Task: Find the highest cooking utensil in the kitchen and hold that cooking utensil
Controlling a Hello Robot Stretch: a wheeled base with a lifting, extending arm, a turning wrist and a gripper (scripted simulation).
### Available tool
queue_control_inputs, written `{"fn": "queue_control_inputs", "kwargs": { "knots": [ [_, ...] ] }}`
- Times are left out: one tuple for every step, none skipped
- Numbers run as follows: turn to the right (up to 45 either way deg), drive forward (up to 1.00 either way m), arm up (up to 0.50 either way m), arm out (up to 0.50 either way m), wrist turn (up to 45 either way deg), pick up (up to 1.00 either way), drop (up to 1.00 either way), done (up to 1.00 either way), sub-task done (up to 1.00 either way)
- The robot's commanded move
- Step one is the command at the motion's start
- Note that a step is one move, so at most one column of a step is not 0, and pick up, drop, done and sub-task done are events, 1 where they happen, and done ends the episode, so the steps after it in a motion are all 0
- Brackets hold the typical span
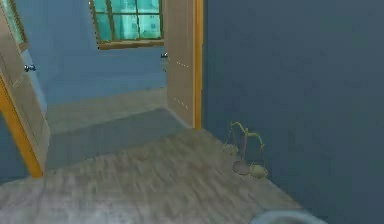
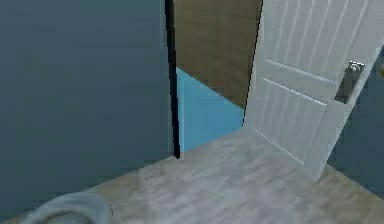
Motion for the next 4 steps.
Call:
{"fn": "queue_control_inputs", "kwargs": {
  "knots": [
    [45.0, 0.0, 0.0, 0.0, 0.0, 0.0, 0.0, 0.0, 0.0],
    [45.0, 0.0, 0.0, 0.0, 0.0, 0.0, 0.0, 0.0, 0.0],
    [18.0, 0.0, 0.0, 0.0, 0.0, 0.0, 0.0, 0.0, 0.0],
    [0.0, 1.0, 0.0, 0.0, 0.0, 0.0, 0.0, 0.0, 0.0]
  ]
}}
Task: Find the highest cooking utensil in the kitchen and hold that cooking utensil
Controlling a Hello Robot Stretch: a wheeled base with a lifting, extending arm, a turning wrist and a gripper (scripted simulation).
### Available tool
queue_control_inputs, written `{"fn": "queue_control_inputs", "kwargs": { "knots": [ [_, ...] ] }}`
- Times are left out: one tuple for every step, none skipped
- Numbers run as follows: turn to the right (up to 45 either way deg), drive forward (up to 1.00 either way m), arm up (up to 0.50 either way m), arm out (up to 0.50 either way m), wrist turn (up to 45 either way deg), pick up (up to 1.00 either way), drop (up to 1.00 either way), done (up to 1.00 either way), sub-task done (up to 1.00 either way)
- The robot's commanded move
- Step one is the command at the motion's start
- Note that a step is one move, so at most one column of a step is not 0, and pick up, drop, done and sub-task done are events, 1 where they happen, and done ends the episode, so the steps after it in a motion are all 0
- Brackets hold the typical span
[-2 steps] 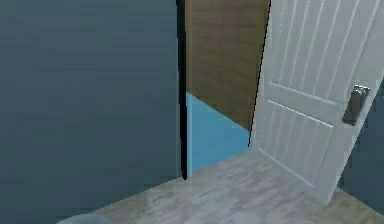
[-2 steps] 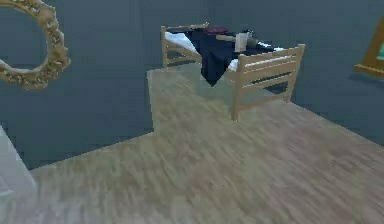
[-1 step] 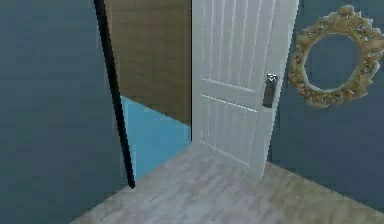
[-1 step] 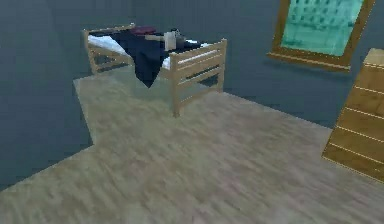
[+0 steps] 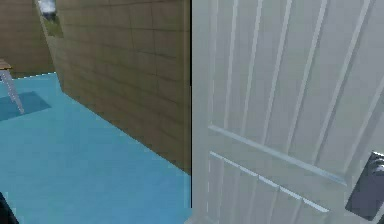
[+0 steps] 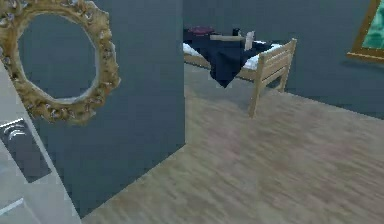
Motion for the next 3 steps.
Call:
{"fn": "queue_control_inputs", "kwargs": {
  "knots": [
    [3.0, 0.0, 0.0, 0.0, 0.0, 0.0, 0.0, 0.0, 0.0],
    [0.0, 0.35, 0.0, 0.0, 0.0, 0.0, 0.0, 0.0, 0.0],
    [-36.0, 0.0, 0.0, 0.0, 0.0, 0.0, 0.0, 0.0, 0.0]
  ]
}}
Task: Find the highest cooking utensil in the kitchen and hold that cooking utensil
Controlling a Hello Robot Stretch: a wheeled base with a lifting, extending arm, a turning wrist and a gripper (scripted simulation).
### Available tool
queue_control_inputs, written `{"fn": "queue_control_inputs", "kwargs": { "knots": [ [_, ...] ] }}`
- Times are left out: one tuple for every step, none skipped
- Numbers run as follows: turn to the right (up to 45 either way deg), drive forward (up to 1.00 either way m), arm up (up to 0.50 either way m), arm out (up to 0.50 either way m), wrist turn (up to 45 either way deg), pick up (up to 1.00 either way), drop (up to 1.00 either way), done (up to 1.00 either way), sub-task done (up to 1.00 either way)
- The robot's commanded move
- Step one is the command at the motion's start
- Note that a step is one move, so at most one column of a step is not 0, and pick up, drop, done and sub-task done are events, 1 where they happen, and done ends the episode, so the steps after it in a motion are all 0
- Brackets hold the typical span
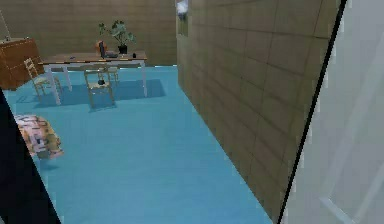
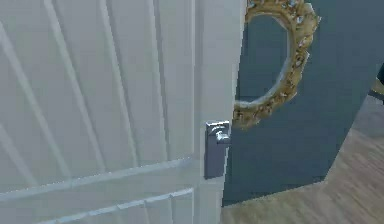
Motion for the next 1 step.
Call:
{"fn": "queue_control_inputs", "kwargs": {
  "knots": [
    [0.0, 0.75, 0.0, 0.0, 0.0, 0.0, 0.0, 0.0, 0.0]
  ]
}}
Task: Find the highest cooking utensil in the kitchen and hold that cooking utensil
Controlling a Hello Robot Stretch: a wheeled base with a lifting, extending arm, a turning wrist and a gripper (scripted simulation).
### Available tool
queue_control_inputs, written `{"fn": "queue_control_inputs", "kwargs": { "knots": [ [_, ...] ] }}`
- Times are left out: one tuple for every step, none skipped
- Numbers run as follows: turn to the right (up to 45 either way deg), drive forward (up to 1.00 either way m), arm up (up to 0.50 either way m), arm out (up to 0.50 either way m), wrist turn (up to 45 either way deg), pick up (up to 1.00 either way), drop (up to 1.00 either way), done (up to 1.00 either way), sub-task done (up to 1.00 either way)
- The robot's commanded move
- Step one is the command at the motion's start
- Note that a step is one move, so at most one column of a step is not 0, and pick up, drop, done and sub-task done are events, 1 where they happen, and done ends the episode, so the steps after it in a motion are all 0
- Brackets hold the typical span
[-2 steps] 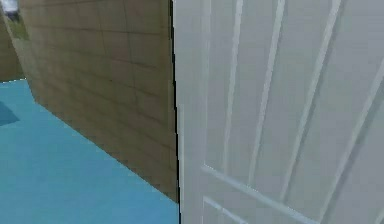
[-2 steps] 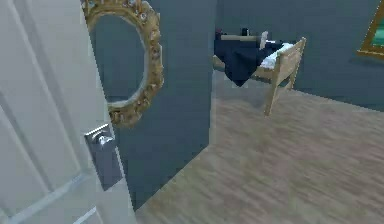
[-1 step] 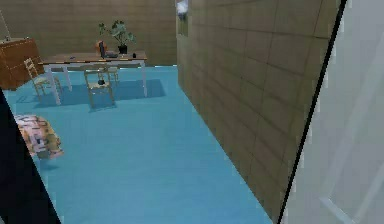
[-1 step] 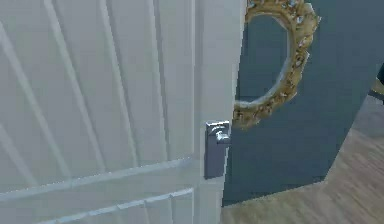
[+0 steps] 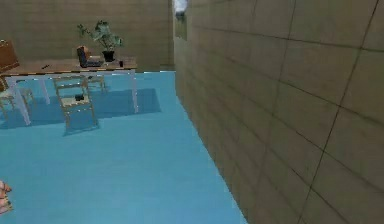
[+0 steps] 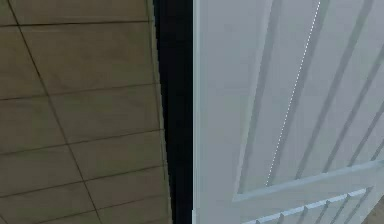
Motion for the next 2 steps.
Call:
{"fn": "queue_control_inputs", "kwargs": {
  "knots": [
    [-15.0, 0.0, 0.0, 0.0, 0.0, 0.0, 0.0, 0.0, 0.0],
    [0.0, 1.0, 0.0, 0.0, 0.0, 0.0, 0.0, 0.0, 0.0]
  ]
}}
